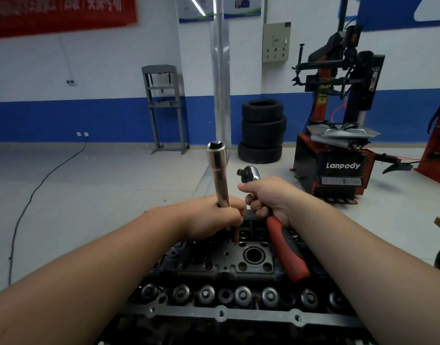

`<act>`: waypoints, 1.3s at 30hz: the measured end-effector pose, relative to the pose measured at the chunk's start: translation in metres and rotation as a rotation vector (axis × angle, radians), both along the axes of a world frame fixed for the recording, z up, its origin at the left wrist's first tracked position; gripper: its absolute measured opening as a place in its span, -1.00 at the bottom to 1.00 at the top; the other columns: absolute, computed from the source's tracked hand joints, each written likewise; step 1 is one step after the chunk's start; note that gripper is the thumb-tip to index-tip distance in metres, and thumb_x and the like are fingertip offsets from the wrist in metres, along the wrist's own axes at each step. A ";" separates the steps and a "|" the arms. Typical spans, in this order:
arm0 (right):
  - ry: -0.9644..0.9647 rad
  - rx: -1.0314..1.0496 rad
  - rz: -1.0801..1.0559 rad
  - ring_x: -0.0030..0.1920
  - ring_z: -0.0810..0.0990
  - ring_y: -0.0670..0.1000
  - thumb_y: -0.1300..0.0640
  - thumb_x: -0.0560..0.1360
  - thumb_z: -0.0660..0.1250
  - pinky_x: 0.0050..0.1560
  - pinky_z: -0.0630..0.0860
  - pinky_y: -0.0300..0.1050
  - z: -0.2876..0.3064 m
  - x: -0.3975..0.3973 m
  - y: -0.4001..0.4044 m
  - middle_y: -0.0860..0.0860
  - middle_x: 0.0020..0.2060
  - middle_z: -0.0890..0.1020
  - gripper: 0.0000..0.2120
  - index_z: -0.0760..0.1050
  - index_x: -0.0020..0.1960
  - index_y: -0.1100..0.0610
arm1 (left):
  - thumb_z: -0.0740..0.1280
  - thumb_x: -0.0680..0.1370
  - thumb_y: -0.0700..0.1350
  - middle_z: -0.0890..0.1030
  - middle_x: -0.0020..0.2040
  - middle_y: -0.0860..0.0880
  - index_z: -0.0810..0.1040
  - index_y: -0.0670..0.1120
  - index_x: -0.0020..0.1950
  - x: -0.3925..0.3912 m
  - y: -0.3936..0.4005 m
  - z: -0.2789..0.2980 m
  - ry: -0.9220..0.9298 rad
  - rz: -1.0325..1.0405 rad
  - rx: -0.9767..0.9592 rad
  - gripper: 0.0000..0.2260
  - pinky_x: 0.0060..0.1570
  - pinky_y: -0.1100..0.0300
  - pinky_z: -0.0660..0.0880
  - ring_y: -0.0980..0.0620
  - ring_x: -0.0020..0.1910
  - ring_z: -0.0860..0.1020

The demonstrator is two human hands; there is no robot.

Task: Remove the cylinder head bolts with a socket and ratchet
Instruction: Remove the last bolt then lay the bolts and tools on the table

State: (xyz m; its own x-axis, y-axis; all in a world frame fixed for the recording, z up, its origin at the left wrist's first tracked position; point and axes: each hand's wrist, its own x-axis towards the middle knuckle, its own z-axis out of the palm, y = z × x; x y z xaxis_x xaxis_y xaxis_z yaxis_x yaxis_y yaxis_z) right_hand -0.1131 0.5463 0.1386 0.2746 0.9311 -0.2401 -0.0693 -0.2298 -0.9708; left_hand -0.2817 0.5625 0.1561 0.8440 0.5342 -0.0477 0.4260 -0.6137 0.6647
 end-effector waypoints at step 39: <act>-0.150 0.574 0.064 -0.53 0.42 -0.08 0.14 0.54 0.42 -0.58 0.35 -0.25 0.042 -0.009 -0.049 0.06 -0.23 0.70 -0.82 0.51 0.12 0.07 | 0.41 0.44 0.40 0.67 -0.13 0.10 0.65 0.08 -0.03 -0.018 -0.002 -0.032 0.095 0.272 0.288 -0.59 -0.10 0.14 0.61 0.16 -0.14 0.63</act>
